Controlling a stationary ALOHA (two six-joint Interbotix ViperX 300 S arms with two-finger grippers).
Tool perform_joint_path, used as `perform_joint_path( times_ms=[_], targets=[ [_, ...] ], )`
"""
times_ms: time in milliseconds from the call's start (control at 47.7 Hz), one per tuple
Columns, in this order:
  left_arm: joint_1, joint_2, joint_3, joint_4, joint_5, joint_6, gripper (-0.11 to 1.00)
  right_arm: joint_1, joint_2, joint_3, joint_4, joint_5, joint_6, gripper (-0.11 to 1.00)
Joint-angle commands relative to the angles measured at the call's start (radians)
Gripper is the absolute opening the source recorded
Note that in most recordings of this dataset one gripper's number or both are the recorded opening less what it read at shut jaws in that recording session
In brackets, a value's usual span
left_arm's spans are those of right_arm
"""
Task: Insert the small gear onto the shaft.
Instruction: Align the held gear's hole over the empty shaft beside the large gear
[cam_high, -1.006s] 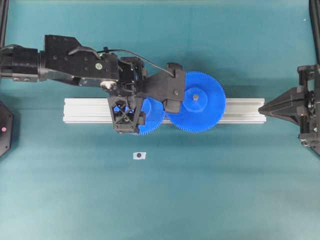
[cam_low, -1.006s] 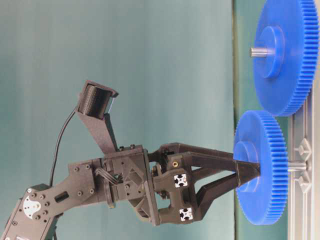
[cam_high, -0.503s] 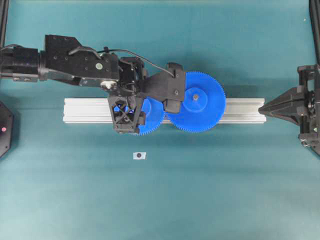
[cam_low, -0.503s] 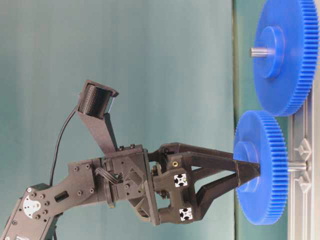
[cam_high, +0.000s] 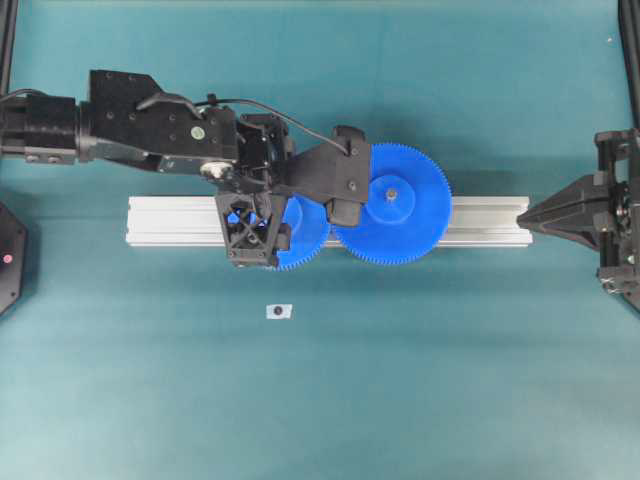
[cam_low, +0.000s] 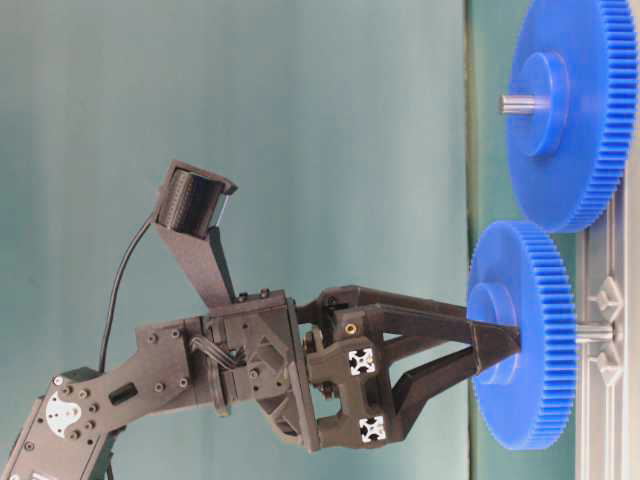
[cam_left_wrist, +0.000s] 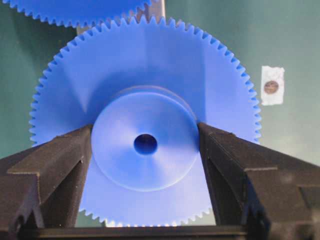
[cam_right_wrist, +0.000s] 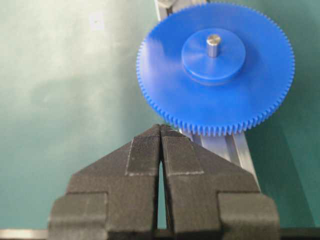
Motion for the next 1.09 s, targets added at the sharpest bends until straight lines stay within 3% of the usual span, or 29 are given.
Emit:
perform_joint_path(
  times_ms=[0, 398, 566, 1069],
  targets=[
    [-0.002, -0.017, -0.005, 0.005, 0.005, 0.002, 0.69, -0.002, 0.005, -0.012, 0.002, -0.006, 0.008, 0.03],
    [-0.002, -0.021, -0.017, 0.005, 0.025, -0.012, 0.70, -0.002, 0.005, -0.011, 0.000, -0.005, 0.009, 0.03],
    [-0.008, -0.021, -0.031, 0.002, 0.058, -0.012, 0.94, -0.002, 0.005, -0.012, 0.000, -0.005, 0.009, 0.03],
    [-0.014, -0.023, -0.071, 0.002, 0.100, -0.011, 0.92, -0.002, 0.005, -0.011, 0.002, -0.008, 0.009, 0.03]
  ],
)
